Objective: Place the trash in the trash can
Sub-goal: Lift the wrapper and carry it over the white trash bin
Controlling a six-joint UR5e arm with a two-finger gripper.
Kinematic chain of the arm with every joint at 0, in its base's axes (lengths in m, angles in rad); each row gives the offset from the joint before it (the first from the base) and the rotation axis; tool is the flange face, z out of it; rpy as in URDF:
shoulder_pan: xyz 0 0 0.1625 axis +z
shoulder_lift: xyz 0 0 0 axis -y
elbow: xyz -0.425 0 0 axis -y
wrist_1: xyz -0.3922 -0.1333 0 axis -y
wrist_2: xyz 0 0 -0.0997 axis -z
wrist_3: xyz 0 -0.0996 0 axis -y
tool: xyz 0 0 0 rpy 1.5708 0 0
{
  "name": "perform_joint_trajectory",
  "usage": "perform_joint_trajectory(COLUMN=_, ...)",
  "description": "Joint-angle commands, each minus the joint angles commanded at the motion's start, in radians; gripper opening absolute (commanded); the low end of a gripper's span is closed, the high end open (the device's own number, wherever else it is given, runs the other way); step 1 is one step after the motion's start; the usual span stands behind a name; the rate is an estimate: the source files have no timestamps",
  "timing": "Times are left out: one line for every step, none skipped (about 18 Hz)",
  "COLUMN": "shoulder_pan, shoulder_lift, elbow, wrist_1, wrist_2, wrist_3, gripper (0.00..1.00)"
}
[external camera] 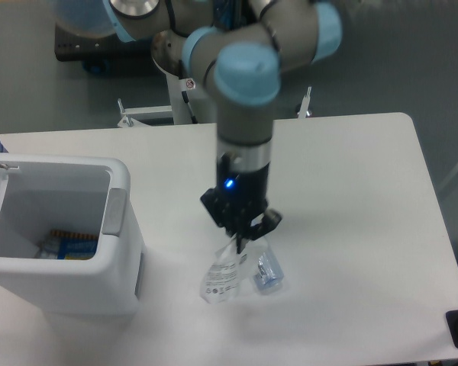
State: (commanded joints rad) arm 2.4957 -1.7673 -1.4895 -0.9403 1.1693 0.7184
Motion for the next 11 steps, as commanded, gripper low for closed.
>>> perform_joint_trajectory(shoulder_pan=0.0, shoulder_lift=0.011, elbow=0.0, wrist_1=0.0, wrist_2=-0.032, wrist_3=-0.042, gripper=0.05)
perform_joint_trajectory(shoulder_pan=-0.001, shoulder_lift=0.021, elbow=0.0, wrist_1=0.0, wrist_2=-0.057, wrist_3=-0.071, gripper=0.05)
perform_joint_trajectory(shoulder_pan=-0.004, shoulder_lift=0.032, elbow=0.0, wrist_1=0.0, wrist_2=-0.074, wrist_3=-0.092, gripper=0.05)
perform_joint_trajectory(shoulder_pan=-0.009, shoulder_lift=0.044, elbow=-0.001, wrist_1=0.0, wrist_2=-0.089, wrist_3=-0.121, gripper=0.05)
perform_joint_trajectory(shoulder_pan=-0.012, shoulder_lift=0.06, elbow=-0.005, wrist_1=0.0, wrist_2=-0.1, wrist_3=-0.16, gripper=0.05)
perform_joint_trajectory(shoulder_pan=-0.015, shoulder_lift=0.077, elbow=-0.012, wrist_1=0.0, wrist_2=-0.111, wrist_3=-0.192, gripper=0.05)
perform_joint_trajectory(shoulder_pan=-0.017, shoulder_lift=0.092, elbow=-0.017, wrist_1=0.0, wrist_2=-0.129, wrist_3=-0.214, gripper=0.05)
perform_joint_trajectory(shoulder_pan=-0.021, shoulder_lift=0.109, elbow=-0.026, wrist_1=0.0, wrist_2=-0.152, wrist_3=-0.229, gripper=0.05)
perform_joint_trajectory(shoulder_pan=-0.037, shoulder_lift=0.121, elbow=-0.032, wrist_1=0.0, wrist_2=-0.174, wrist_3=-0.247, gripper=0.05)
perform_joint_trajectory(shoulder_pan=-0.05, shoulder_lift=0.133, elbow=-0.04, wrist_1=0.0, wrist_2=-0.181, wrist_3=-0.275, gripper=0.05)
perform_joint_trajectory(shoulder_pan=-0.067, shoulder_lift=0.147, elbow=-0.05, wrist_1=0.0, wrist_2=-0.181, wrist_3=-0.298, gripper=0.05)
